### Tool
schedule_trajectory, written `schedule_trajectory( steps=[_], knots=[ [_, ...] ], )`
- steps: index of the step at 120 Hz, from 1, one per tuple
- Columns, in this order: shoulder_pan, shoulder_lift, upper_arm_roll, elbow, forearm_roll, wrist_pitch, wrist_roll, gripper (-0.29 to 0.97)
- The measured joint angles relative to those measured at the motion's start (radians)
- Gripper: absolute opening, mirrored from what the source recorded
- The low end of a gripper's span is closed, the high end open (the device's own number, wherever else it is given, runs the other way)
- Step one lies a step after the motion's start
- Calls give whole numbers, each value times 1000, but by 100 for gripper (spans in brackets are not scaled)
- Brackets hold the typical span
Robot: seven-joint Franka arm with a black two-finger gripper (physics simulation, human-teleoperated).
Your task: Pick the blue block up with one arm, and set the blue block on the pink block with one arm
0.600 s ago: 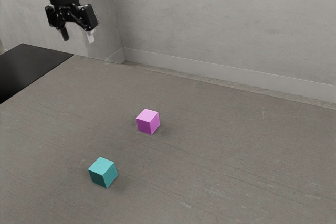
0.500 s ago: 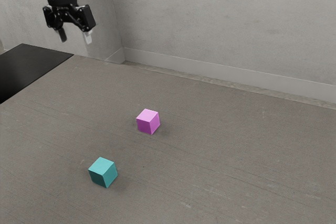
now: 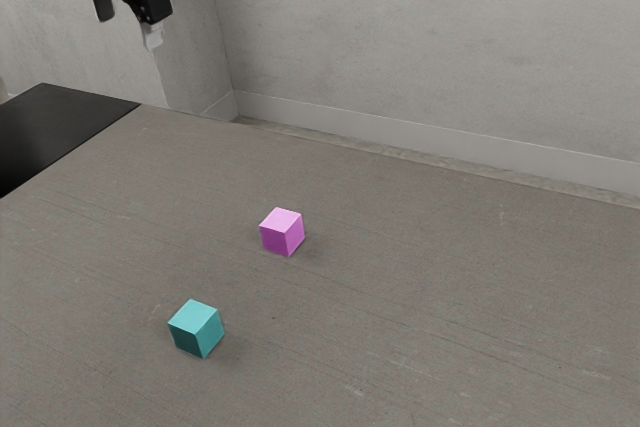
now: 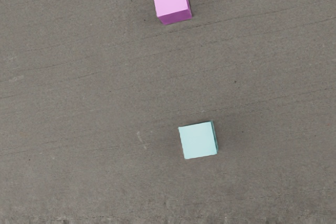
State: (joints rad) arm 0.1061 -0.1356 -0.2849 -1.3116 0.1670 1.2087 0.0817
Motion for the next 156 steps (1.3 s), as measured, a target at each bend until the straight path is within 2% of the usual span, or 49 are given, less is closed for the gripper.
schedule_trajectory(
  steps=[10,19,32,46,65,88,114,156],
  knots=[
    [32,-113,2,-307,-39,86,7,68],
    [56,-146,3,-604,-71,229,13,68],
    [88,-142,2,-795,-121,412,18,68],
    [127,-88,0,-871,-161,554,22,68],
    [125,-5,-1,-946,-200,708,27,68],
    [99,38,2,-1038,-215,849,30,68],
    [92,81,16,-1055,-207,923,36,68],
    [81,157,55,-1054,-149,956,44,68]
  ],
)
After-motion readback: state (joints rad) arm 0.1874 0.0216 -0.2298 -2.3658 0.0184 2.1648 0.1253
